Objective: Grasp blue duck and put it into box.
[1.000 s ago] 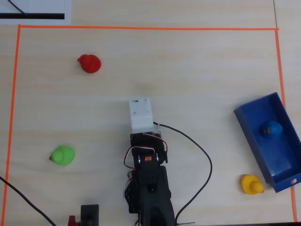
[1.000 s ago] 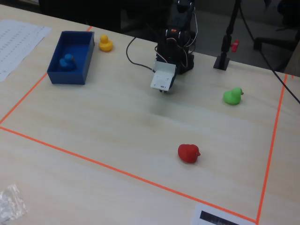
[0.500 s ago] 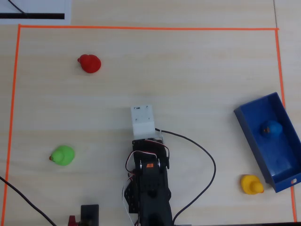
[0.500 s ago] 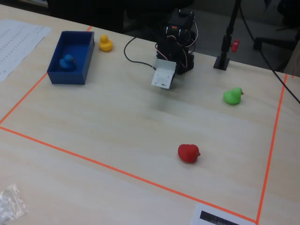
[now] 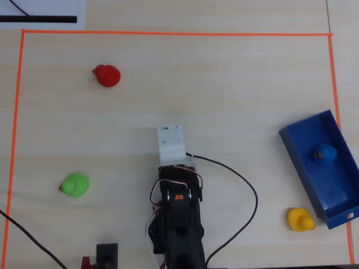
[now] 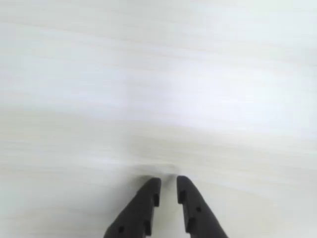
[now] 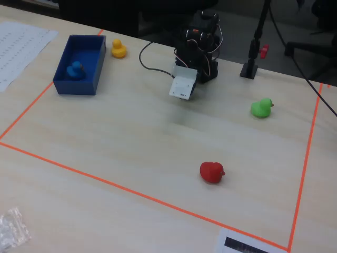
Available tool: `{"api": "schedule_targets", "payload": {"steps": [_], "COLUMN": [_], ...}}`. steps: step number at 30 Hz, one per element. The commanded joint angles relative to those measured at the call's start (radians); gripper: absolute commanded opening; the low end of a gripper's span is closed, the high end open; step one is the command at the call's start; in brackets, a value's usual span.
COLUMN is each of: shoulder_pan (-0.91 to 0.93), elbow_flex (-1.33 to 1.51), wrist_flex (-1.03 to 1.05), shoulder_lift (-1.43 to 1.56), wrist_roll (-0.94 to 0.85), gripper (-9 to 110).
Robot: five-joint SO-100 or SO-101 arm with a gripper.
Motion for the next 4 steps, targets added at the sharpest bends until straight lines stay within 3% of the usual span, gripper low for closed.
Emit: {"api": "schedule_targets", "payload": {"steps": [1, 4], "shoulder_pan": [0.008, 0.008], "elbow_flex": [0.002, 0.002], "wrist_flex": [0.026, 0.026], "shoulder_lift": [0.002, 0.002], "wrist_roll": [-0.002, -0.002], "gripper": [1, 1]}}
